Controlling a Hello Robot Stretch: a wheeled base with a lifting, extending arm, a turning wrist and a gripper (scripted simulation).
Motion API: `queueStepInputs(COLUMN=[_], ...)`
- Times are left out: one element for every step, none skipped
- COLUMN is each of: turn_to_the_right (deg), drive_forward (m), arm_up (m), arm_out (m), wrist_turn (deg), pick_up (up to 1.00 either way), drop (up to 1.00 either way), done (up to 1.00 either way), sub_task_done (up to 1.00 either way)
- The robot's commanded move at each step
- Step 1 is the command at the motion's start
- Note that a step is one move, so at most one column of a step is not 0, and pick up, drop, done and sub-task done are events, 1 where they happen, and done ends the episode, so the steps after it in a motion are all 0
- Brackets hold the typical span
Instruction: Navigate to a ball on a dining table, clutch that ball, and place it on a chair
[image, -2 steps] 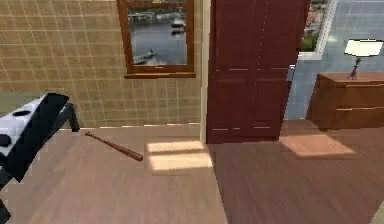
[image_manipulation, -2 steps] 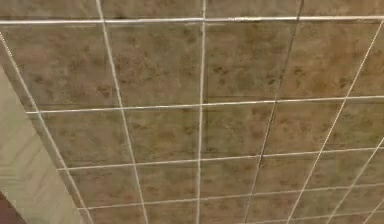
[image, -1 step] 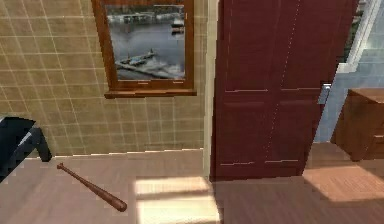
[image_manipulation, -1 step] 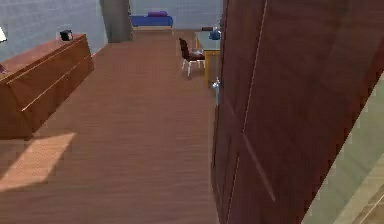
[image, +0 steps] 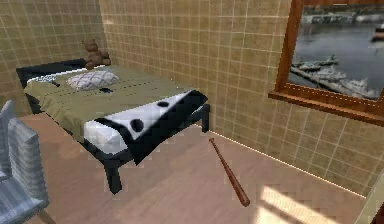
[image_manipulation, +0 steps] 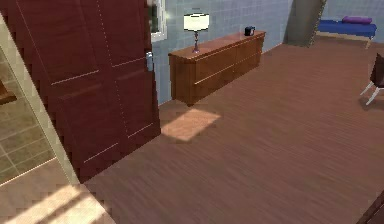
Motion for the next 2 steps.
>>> queueStepInputs(turn_to_the_right=[-3.0, 0.0], drive_forward=[0.00, 0.20], arm_up=[0.00, 0.00], arm_out=[0.00, 0.00], wrist_turn=[0.0, 0.0], pick_up=[0.00, 0.00], drop=[0.00, 0.00], done=[0.00, 0.00], sub_task_done=[0.00, 0.00])
